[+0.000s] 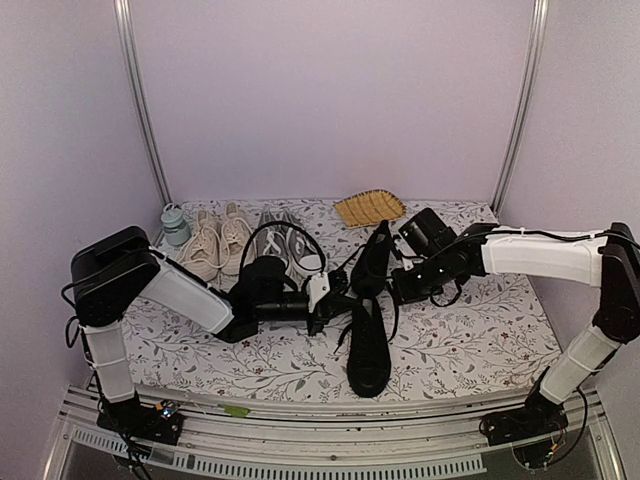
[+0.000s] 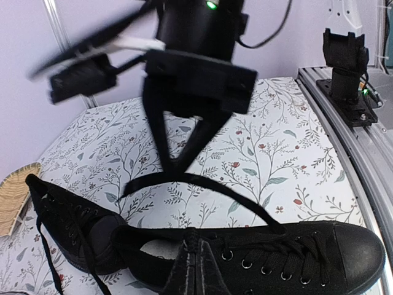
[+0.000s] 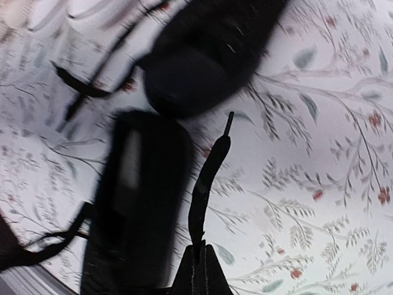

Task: Tie the shoes
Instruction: Pick up the half-tied shoelace from the center of the board, then place the half-tied shoelace at the center of the board.

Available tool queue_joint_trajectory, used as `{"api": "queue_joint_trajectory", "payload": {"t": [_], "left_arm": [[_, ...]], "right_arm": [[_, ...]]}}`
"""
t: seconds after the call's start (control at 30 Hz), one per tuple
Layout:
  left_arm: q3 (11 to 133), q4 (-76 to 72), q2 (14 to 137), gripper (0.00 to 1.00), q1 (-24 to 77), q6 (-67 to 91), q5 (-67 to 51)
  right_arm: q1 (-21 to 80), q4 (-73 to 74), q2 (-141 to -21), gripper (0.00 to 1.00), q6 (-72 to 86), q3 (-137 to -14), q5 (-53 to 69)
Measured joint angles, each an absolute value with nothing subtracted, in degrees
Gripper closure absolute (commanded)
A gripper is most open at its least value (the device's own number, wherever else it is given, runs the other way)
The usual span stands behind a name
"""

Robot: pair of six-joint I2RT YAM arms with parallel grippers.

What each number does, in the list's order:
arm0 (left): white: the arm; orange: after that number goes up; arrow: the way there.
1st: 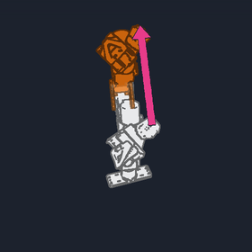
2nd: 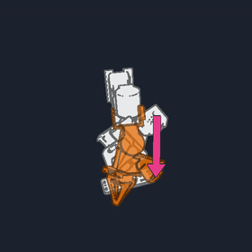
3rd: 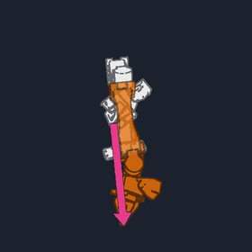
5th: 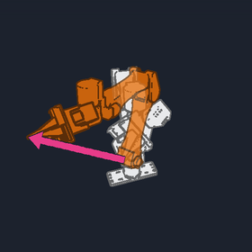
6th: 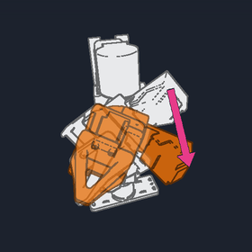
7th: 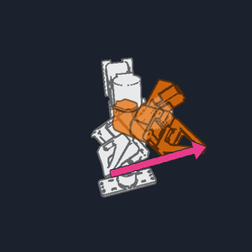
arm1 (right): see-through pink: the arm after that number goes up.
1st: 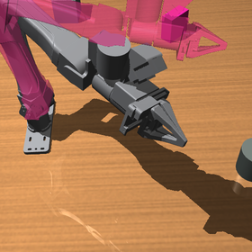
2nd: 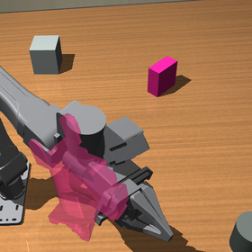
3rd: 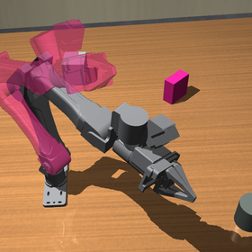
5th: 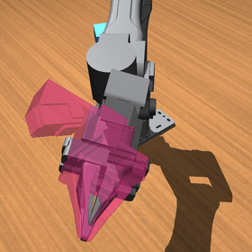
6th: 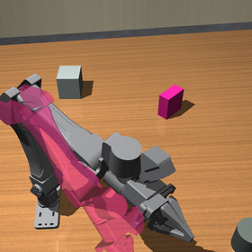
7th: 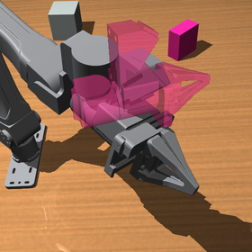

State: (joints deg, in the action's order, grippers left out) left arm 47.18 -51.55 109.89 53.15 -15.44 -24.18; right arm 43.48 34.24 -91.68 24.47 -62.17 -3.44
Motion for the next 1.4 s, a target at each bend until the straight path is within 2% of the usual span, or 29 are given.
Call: {"api": "queue_joint_trajectory", "payload": {"t": [0.1, 0.27, 0.4, 0.43, 0.5, 0.53, 0.6, 0.67, 1.0, 1.17, 1.23, 1.33, 1.4], "left_arm": [[47.18, -51.59, 109.89, 1.0, 53.15, -15.62, -24.53], [46.78, -51.99, 109.89, 1.0, 53.19, -15.7, -25.04], [46.33, -52.18, 109.89, 1.0, 53.39, -15.81, -25.02], [46.28, -52.29, 109.89, 1.0, 53.43, -15.81, -25.02], [46.26, -52.73, 109.86, 1.0, 53.52, -15.73, -25.02], [46.22, -52.97, 109.86, 1.0, 53.56, -15.57, -25.02], [46.02, -53.45, 109.84, 1.0, 53.58, -15.11, -25.02], [45.84, -53.89, 109.84, 1.0, 53.58, -14.68, -24.97], [45.78, -54.85, 109.84, 1.0, 53.56, -13.02, -24.82], [45.8, -54.85, 109.84, 1.0, 53.34, -12.93, -24.84], [45.8, -54.85, 109.84, 1.0, 53.34, -12.93, -24.84], [45.78, -54.85, 109.84, 1.0, 53.34, -12.93, -24.84], [45.8, -54.83, 109.84, 1.0, 53.28, -12.93, -24.84]], "right_arm": [[42.19, 27.33, -92.68, 1.0, 20.8, -66.81, 4.21], [41.23, 16.4, -101.62, 1.0, 16.78, -80.18, 16.08], [41.76, 13.17, -107.5, 0.99, 15.51, -85.25, 21.67], [42.02, 13.15, -108.51, 0.93, 15.14, -85.58, 22.48], [42.46, 13.65, -109.73, 0.69, 14.22, -85.56, 24.16], [42.63, 13.91, -109.84, 0.62, 13.87, -85.32, 24.8], [42.72, 14.31, -109.56, 0.54, 12.95, -84.68, 26.22], [42.63, 14.74, -108.57, 0.52, 11.81, -84.01, 27.51], [36.47, 15.44, -92.97, 0.51, 0.1, -69.67, 39.9], [36.69, 11.77, -90.94, 0.52, -7.84, -60.64, 43.05], [36.75, 9.82, -90.8, 0.56, -10.5, -57.52, 43.86], [36.75, 7.75, -90.72, 0.72, -14.09, -55.13, 44.53], [36.75, 6.66, -90.72, 0.72, -15.64, -54.94, 44.88]]}}
